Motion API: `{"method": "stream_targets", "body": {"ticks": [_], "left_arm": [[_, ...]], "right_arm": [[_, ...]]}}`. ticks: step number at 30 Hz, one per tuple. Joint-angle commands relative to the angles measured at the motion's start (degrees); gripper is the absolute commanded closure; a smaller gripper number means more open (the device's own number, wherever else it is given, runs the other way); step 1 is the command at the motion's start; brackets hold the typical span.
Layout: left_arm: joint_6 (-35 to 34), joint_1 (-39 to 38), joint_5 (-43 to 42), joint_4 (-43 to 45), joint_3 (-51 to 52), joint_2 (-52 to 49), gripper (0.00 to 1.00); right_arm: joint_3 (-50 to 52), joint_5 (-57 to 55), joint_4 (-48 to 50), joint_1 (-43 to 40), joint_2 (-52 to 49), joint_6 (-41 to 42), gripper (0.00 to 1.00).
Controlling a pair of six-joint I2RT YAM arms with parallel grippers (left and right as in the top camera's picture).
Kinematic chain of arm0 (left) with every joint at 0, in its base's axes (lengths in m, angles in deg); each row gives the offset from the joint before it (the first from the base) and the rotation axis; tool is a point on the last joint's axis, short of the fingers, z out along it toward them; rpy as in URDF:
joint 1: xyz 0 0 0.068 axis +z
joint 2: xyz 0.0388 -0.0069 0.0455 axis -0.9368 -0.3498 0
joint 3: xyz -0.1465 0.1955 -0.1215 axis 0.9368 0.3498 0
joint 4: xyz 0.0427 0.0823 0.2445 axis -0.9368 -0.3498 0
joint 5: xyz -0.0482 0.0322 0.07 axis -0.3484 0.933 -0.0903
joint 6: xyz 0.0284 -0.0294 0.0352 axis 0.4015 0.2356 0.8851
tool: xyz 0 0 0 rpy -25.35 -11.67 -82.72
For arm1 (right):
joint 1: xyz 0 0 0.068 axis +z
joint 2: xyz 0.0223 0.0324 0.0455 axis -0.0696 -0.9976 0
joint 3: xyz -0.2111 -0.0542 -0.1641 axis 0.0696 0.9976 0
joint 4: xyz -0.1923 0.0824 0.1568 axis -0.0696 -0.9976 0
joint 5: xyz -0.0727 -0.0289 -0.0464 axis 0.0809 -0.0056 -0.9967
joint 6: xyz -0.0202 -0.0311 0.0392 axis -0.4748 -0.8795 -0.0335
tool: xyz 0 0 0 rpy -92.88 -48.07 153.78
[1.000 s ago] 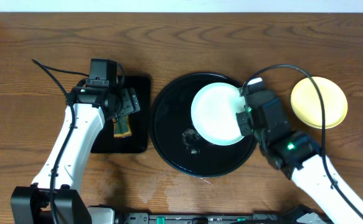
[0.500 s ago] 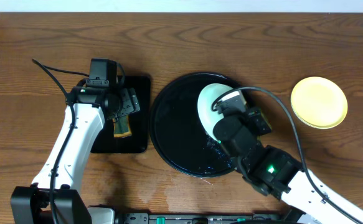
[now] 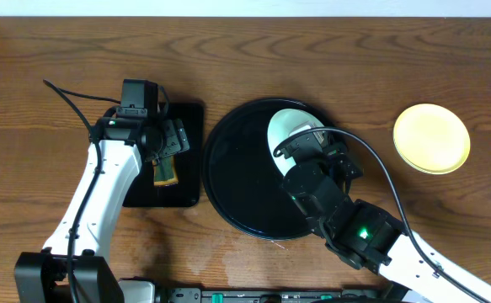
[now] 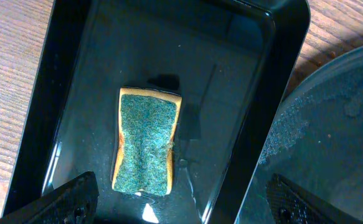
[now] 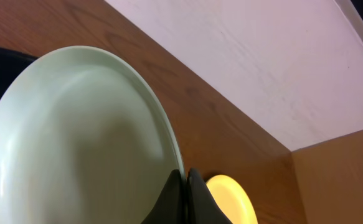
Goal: Clean dirty plates on tray and stack at the side
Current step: 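Lift the pale blue plate with the right gripper and carry it right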
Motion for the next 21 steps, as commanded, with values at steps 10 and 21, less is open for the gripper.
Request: {"method": "stream_targets", "body": {"ticks": [10,21], "left_arm": [[0.1,0.2,-0.1,-0.2,-1.0,0.0,0.13],[0.1,0.2,-0.1,-0.2,-1.0,0.0,0.13]], "right_arm": [[-0.1,-1.7,0.5,0.4,0.7,-2.7,0.99],[-0.1,-1.7,0.4,0.4,0.7,-2.7,0.99]]}}
